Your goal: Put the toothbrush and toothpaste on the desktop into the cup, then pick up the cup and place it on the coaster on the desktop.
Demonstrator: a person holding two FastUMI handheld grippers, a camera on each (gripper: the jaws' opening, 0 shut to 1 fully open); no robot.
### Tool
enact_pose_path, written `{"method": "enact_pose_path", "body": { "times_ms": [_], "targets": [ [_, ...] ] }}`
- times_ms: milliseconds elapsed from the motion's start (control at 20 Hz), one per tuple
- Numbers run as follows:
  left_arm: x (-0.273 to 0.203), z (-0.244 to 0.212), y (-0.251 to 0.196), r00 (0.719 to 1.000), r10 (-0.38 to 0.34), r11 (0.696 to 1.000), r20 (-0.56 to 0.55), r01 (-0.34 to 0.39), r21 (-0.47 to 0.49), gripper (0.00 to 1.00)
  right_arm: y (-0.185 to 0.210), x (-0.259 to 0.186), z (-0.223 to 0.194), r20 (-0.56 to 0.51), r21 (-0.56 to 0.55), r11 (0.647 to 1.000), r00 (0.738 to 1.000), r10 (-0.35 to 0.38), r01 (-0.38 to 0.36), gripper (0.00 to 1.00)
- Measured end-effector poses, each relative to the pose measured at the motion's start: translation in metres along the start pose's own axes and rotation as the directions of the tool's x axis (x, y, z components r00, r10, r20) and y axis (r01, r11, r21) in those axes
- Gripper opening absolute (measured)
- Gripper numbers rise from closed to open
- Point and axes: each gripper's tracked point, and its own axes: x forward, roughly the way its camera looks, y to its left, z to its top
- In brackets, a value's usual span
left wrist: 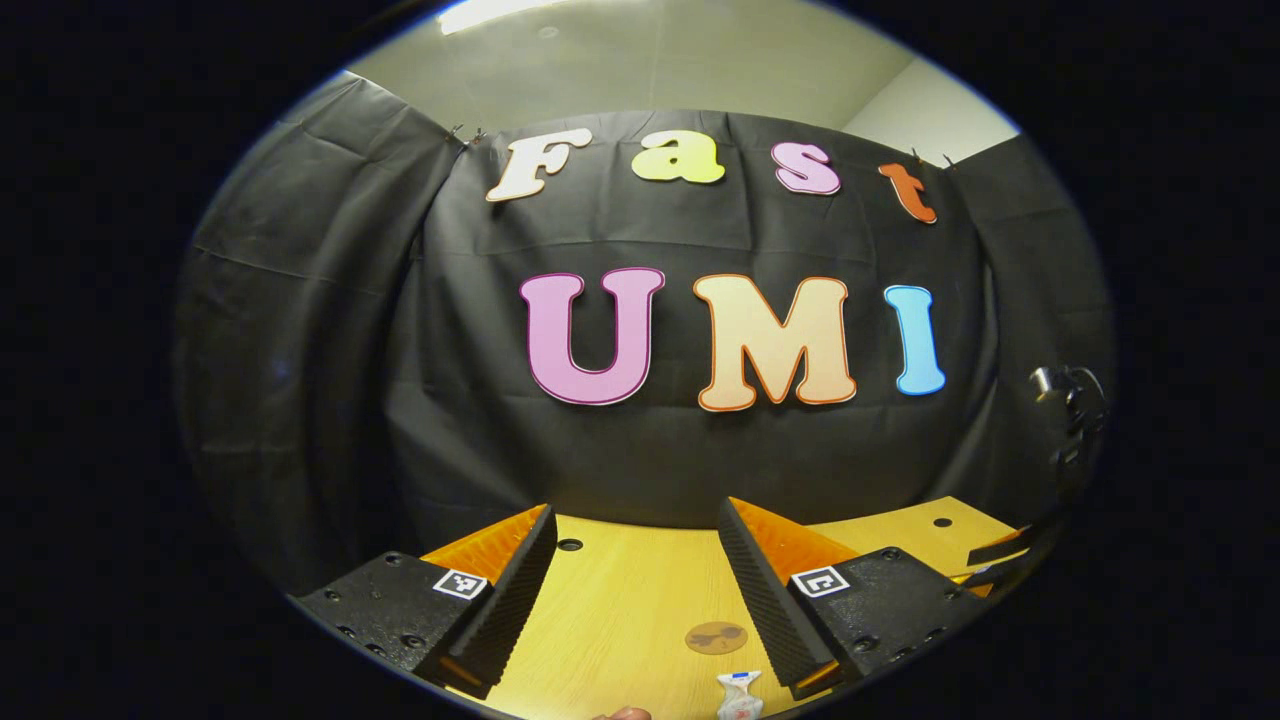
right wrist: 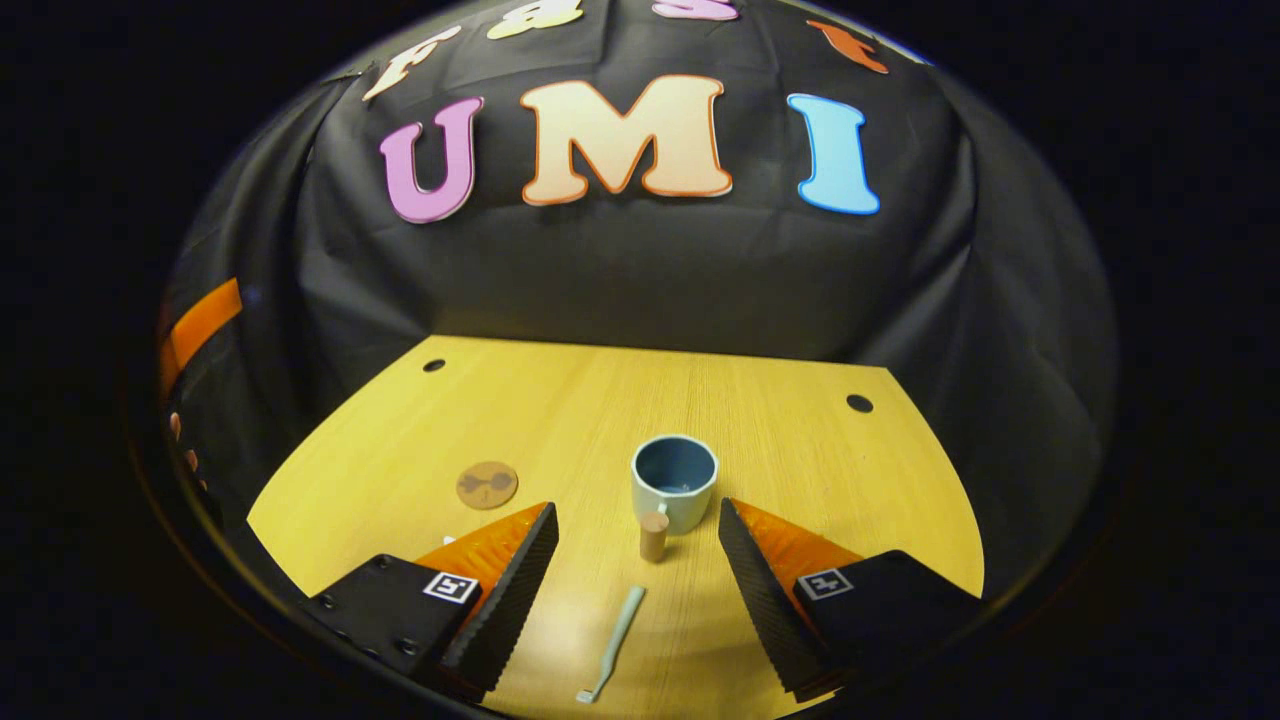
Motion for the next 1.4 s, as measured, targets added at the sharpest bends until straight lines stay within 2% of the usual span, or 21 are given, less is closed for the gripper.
{"method": "enact_pose_path", "body": {
  "times_ms": [100, 450, 750, 900, 950, 1050, 1100, 1150, 1200, 1250, 1350, 1400],
  "targets": [
    [-0.002, 0.0, 0.003, 1.0, 0.012, 1.0, 0.009, -0.012, 0.003, 0.94, 0.0, 0.009, -0.031, -0.096, 0.004, 1.0, 0.995, 0.002, -0.001, 0.99],
    [-0.006, -0.013, 0.017, 0.998, 0.059, 0.998, -0.018, -0.059, 0.009, 0.94, 0.0, 0.032, -0.087, -0.287, -0.005, 1.0, 0.958, 0.009, -0.011, 1.0],
    [-0.006, -0.022, 0.024, 0.996, 0.084, 0.996, -0.041, -0.084, 0.005, 0.94, -0.003, 0.045, -0.138, -0.484, -0.006, 1.0, 0.875, 0.011, -0.016, 1.0],
    [-0.005, -0.029, 0.022, 0.995, 0.079, 0.997, -0.062, -0.079, 0.005, 0.94, 0.0, 0.048, -0.151, -0.544, -0.019, 0.999, 0.839, 0.012, -0.026, 0.97],
    [-0.005, -0.03, 0.021, 0.995, 0.077, 0.997, -0.067, -0.077, 0.007, 0.94, 0.002, 0.048, -0.155, -0.566, -0.013, 1.0, 0.824, 0.014, -0.026, 0.94],
    [-0.004, -0.035, 0.02, 0.995, 0.069, 0.998, -0.079, -0.068, 0.008, 0.94, 0.005, 0.049, -0.161, -0.597, -0.01, 1.0, 0.802, 0.011, -0.021, 0.97],
    [-0.004, -0.037, 0.019, 0.994, 0.063, 0.998, -0.084, -0.063, 0.008, 0.94, 0.004, 0.051, -0.163, -0.604, -0.017, 1.0, 0.797, 0.003, -0.017, 0.94],
    [-0.005, -0.039, 0.018, 0.994, 0.059, 0.998, -0.091, -0.058, 0.008, 0.94, 0.003, 0.052, -0.164, -0.61, -0.026, 1.0, 0.792, -0.004, -0.015, 0.97],
    [-0.005, -0.043, 0.017, 0.994, 0.054, 0.999, -0.097, -0.054, 0.009, 0.94, 0.003, 0.052, -0.166, -0.619, -0.032, 0.999, 0.785, -0.01, -0.012, 0.94],
    [-0.004, -0.045, 0.017, 0.993, 0.05, 0.999, -0.104, -0.049, 0.01, 0.94, 0.001, 0.053, -0.166, -0.624, -0.045, 0.999, 0.781, -0.025, -0.004, 0.97],
    [-0.004, -0.052, 0.014, 0.992, 0.037, 0.999, -0.121, -0.037, 0.009, 0.94, 0.003, 0.055, -0.165, -0.622, -0.043, 0.999, 0.782, -0.025, -0.002, 0.88],
    [-0.003, -0.057, 0.012, 0.991, 0.03, 1.0, -0.129, -0.029, 0.007, 0.94, 0.003, 0.056, -0.165, -0.624, -0.044, 0.999, 0.781, -0.028, 0.0, 0.89]
  ]
}}
